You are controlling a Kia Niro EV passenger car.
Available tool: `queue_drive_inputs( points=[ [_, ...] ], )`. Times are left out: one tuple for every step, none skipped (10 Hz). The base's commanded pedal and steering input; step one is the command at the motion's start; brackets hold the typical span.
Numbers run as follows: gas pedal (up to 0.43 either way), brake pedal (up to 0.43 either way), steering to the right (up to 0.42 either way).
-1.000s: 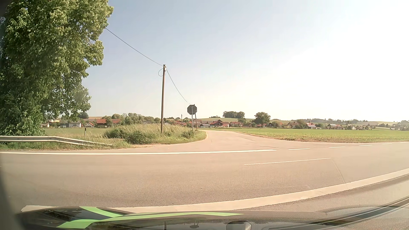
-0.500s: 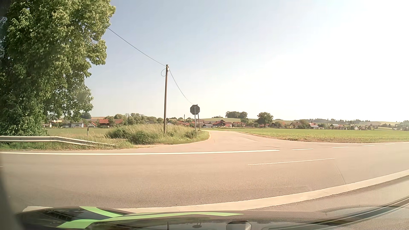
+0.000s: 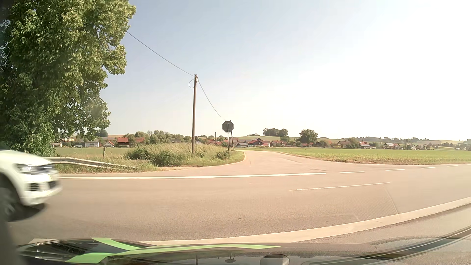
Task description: Follow the waypoints while adhering to traffic rules and regulations
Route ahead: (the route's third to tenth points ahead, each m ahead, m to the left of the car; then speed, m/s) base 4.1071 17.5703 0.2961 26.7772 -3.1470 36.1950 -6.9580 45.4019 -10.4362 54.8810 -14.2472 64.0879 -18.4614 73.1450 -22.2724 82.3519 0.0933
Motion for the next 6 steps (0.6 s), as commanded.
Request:
queue_drive_inputs(
  points=[
    [0.0, 0.098, -0.896],
    [0.0, 0.104, -0.895],
    [0.0, 0.11, -0.896],
    [0.0, 0.11, -0.895],
    [0.0, 0.116, -0.895],
    [0.0, 0.116, -0.894]
  ],
)
